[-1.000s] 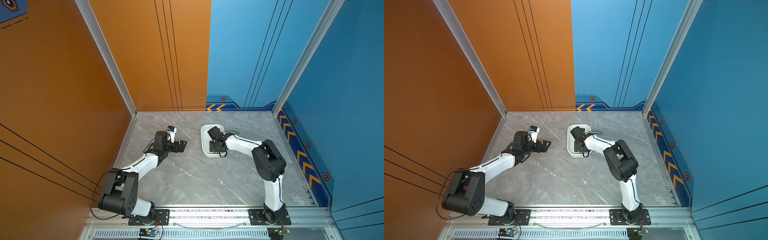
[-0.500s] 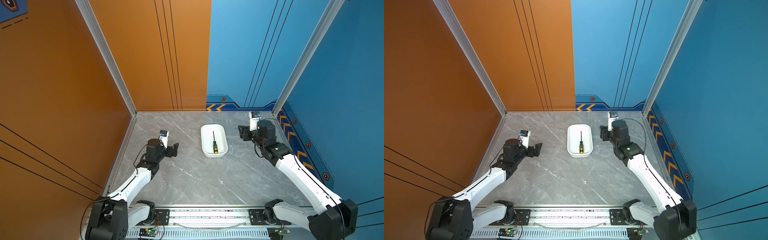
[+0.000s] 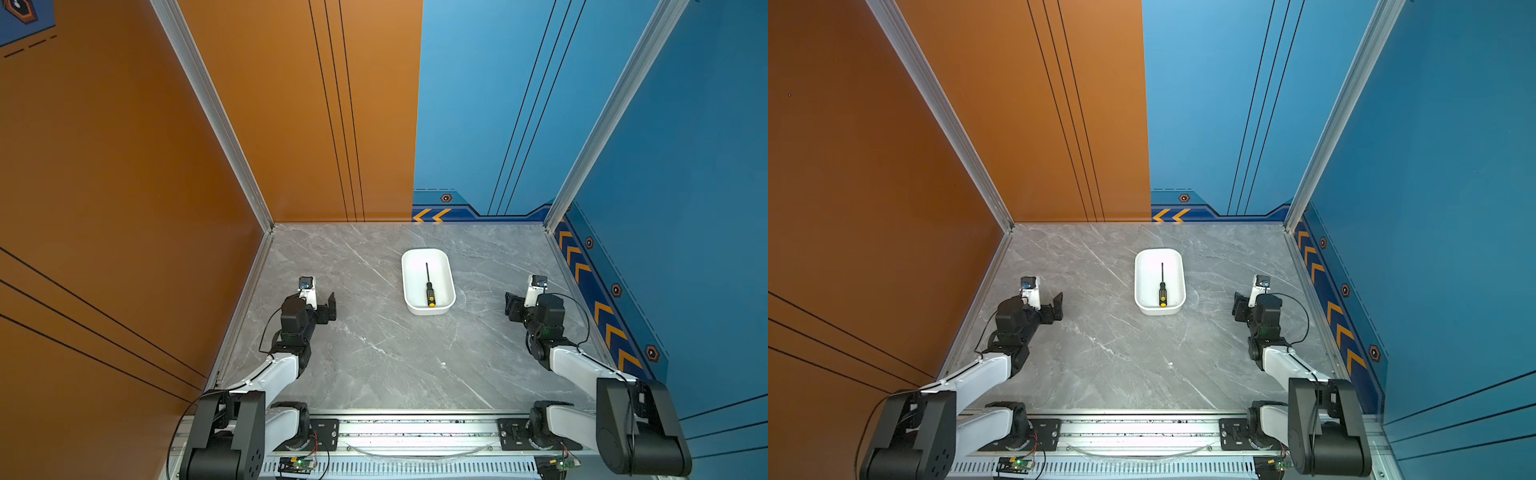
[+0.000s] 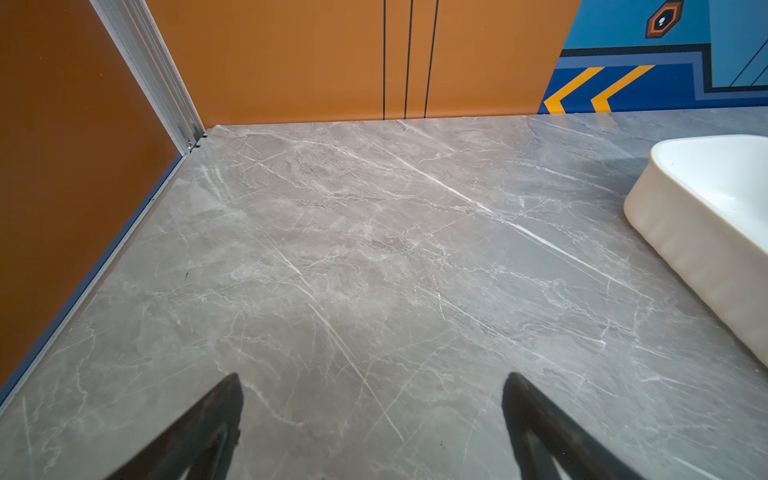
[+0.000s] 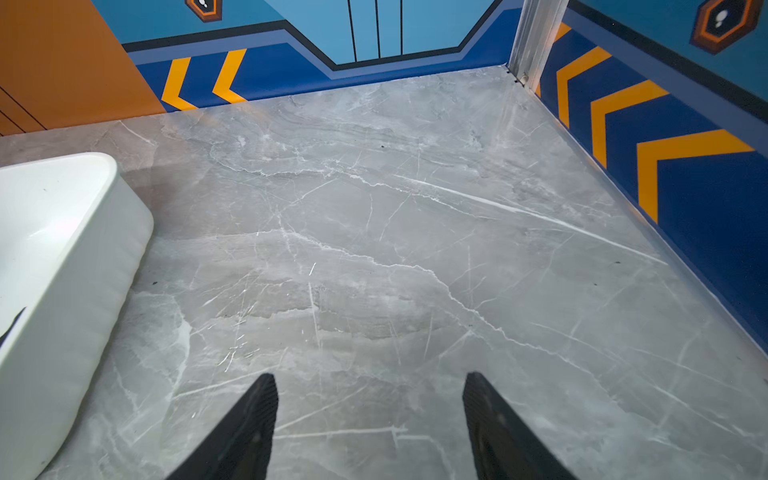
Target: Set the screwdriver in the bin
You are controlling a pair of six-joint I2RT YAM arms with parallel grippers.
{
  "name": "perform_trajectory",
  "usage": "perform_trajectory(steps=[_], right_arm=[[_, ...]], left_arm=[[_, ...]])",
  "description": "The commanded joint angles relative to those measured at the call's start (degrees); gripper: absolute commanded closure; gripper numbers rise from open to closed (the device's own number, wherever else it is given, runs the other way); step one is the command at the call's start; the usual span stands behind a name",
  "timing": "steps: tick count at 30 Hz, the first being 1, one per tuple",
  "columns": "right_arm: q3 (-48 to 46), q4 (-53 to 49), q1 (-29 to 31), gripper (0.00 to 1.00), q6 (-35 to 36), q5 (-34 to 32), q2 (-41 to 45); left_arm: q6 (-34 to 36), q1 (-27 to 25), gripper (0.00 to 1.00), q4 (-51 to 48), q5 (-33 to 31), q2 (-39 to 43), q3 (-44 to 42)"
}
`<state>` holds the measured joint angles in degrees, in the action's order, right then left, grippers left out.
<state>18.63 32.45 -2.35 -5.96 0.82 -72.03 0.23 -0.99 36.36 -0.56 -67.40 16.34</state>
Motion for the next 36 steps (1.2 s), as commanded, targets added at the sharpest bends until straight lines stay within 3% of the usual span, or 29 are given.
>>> perform_trajectory(steps=[1,6,12,14,16,20,24,36], right_arm=[[-1.0,14.9,0.1,0.31,-0.9,-1.0,-4.5],[0.2,17.6,-0.1,0.31,-0.2,-1.3,-8.5],[0.0,25.7,0.3,0.31,-0.4,-1.2,-17.0],[0.9,22.9,0.8,0.31,0.1,-2.4,-16.3],[1.5,22.3,1.3,0.31,0.6,-2.5,-16.7],[2.7,19.6,2.9,0.28,2.0,-5.2,-16.6],[2.7,19.6,3.0,0.00,2.1,-5.4,-16.6],[2.7,19.7,3.6,0.00,2.4,-6.3,-16.6]], left_arm=[[0.3,0.9,0.02,9.1,1.7,-2.7,-1.9],[0.1,1.5,0.02,15.1,3.1,-7.5,-1.7],[0.3,2.7,0.02,23.0,5.1,-20.5,1.5],[0.3,2.8,0.02,24.4,6.0,-23.1,2.3],[0.3,3.2,0.02,18.9,7.1,-22.0,4.0],[0.6,3.5,0.02,18.7,8.4,-22.5,4.5],[0.6,3.4,0.02,18.7,8.2,-22.4,4.5],[0.7,3.1,0.02,18.7,7.6,-22.4,4.5]])
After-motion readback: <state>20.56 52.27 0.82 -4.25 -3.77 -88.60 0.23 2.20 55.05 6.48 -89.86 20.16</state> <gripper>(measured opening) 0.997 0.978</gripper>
